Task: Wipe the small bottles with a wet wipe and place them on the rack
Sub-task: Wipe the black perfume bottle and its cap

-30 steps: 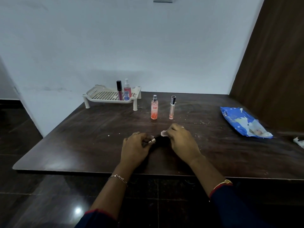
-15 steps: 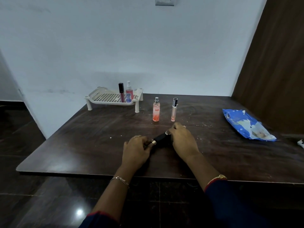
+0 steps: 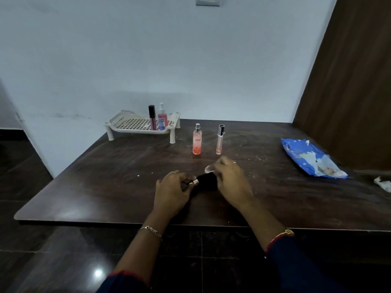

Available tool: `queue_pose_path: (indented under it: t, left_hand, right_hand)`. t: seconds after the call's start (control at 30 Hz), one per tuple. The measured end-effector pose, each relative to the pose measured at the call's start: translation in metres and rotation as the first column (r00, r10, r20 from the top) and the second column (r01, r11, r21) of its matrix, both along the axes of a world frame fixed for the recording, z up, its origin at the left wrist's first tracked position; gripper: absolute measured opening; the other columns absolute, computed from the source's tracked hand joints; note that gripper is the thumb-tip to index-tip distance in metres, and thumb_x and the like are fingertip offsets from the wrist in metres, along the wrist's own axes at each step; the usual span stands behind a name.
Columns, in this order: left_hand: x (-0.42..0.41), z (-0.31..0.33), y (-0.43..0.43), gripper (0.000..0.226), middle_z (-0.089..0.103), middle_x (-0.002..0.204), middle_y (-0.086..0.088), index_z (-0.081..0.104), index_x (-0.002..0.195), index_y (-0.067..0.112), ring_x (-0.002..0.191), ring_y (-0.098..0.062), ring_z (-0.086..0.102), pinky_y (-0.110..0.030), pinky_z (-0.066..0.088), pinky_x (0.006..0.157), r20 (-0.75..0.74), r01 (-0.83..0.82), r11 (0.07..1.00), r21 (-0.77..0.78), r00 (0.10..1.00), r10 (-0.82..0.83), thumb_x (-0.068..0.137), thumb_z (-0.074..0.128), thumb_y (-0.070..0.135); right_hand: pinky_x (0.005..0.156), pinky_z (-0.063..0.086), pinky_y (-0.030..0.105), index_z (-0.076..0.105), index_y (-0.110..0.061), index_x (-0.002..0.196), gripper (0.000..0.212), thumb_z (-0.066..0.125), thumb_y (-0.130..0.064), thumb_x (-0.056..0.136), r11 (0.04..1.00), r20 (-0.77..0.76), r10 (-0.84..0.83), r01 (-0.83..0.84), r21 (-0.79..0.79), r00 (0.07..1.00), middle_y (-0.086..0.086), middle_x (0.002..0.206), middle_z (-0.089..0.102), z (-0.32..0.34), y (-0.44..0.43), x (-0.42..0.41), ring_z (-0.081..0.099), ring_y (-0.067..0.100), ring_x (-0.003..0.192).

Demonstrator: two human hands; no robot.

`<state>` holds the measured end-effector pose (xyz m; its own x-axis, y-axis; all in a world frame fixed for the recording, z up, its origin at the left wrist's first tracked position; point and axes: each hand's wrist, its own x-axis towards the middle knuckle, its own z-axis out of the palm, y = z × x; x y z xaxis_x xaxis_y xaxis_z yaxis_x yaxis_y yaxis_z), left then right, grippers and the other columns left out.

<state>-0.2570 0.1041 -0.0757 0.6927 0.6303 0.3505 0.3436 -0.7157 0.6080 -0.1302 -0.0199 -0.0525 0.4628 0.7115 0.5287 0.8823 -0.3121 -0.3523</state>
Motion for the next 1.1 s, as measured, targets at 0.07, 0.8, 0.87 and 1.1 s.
queue_pose_path:
  t: [0.07, 0.8, 0.87, 1.1]
  left_hand:
    - [-0.001, 0.001, 0.0, 0.02, 0.07, 0.1, 0.017, 0.069, 0.101, 0.034, 0.121, -0.013, 0.051, -0.046, 0.041, 0.098, -0.001, 0.013, 1.0, 0.0, 1.0, -0.013, 0.082, 0.067, 0.038]
    - [-0.004, -0.001, 0.0, 0.015, 0.053, 0.074, 0.026, 0.07, 0.092, 0.038, 0.097, -0.007, 0.06, -0.042, 0.045, 0.092, 0.026, 0.065, 0.998, 0.012, 0.998, -0.065, 0.077, 0.071, 0.037]
    - [-0.003, -0.001, 0.0, 0.015, 0.051, 0.073, 0.029, 0.07, 0.092, 0.039, 0.1, -0.009, 0.059, -0.042, 0.044, 0.092, 0.023, 0.064, 0.998, 0.008, 0.998, -0.065, 0.077, 0.072, 0.038]
    - [-0.002, -0.002, 0.001, 0.016, 0.053, 0.068, 0.028, 0.072, 0.089, 0.036, 0.092, -0.008, 0.062, -0.035, 0.047, 0.087, 0.056, 0.064, 0.998, -0.006, 0.996, -0.064, 0.074, 0.075, 0.032]
  right_hand:
    - [0.078, 0.047, 0.025, 0.072, -0.015, 0.097, 0.03, 0.054, 0.004, 0.083, 0.997, 0.016, 0.075, -0.075, -0.008, 0.997, -0.002, 0.098, 0.06, -0.004, 0.005, -0.007, 0.057, 0.015, 0.092]
    - [0.065, 0.035, 0.018, 0.069, -0.026, 0.102, 0.03, 0.054, -0.005, 0.088, 0.995, 0.048, -0.038, 0.042, -0.09, 0.998, -0.008, 0.096, 0.056, -0.006, -0.018, -0.005, 0.057, 0.011, 0.085]
    - [0.065, 0.036, 0.021, 0.069, -0.023, 0.102, 0.03, 0.055, -0.002, 0.085, 0.987, 0.049, -0.108, 0.113, -0.113, 0.993, -0.006, 0.097, 0.056, -0.006, -0.022, 0.004, 0.057, 0.015, 0.086]
    - [0.065, 0.045, 0.031, 0.066, -0.015, 0.102, 0.025, 0.053, -0.004, 0.084, 0.969, 0.109, -0.219, 0.229, -0.089, 0.97, 0.002, 0.098, 0.056, -0.001, -0.015, -0.012, 0.057, 0.022, 0.086]
